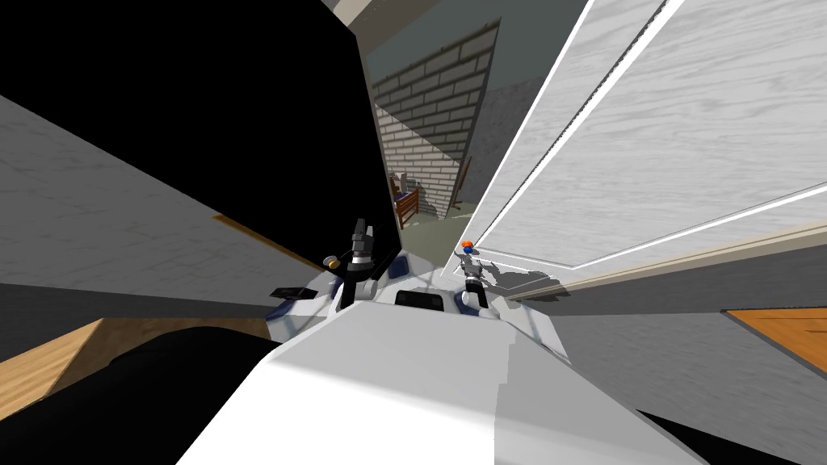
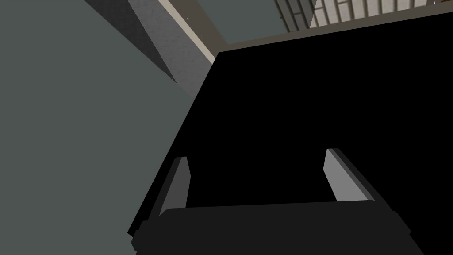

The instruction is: Pull the door open

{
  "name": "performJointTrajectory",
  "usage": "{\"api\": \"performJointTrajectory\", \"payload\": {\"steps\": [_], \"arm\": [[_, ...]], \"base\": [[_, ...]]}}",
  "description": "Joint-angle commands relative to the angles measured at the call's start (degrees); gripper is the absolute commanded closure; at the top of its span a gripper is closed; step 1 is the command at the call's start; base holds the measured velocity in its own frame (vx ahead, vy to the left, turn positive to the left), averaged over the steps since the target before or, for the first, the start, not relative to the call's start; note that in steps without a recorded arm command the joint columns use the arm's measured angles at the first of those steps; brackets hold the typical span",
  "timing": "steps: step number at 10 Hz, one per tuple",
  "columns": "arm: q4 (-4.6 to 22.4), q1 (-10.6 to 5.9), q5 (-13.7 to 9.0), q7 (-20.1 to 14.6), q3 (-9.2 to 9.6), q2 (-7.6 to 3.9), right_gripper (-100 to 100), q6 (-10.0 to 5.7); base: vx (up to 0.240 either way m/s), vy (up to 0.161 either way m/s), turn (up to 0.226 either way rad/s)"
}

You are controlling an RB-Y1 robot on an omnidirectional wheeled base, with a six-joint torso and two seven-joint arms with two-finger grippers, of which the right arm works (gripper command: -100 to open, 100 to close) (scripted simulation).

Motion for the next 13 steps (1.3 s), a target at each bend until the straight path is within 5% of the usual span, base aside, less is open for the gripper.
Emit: {"api": "performJointTrajectory", "payload": {"steps": [1, 8, 10, 13], "arm": [[-0.14, -0.11, -1.34, -2.86, 0.77, 0.21, -100, 0.11], [-1.19, -0.01, -4.46, -11.66, 2.48, 0.62, -100, 0.64], [-1.26, 0.00, -4.55, -11.79, 2.52, 0.61, -100, 0.67], [-0.25, 0.92, -5.26, -14.29, 1.76, -1.60, -100, -0.26]], "base": [[-0.073, -0.018, 0.039], [-0.048, -0.016, 0.021], [-0.032, -0.013, 0.009], [0.163, 0.024, 0.122]]}}
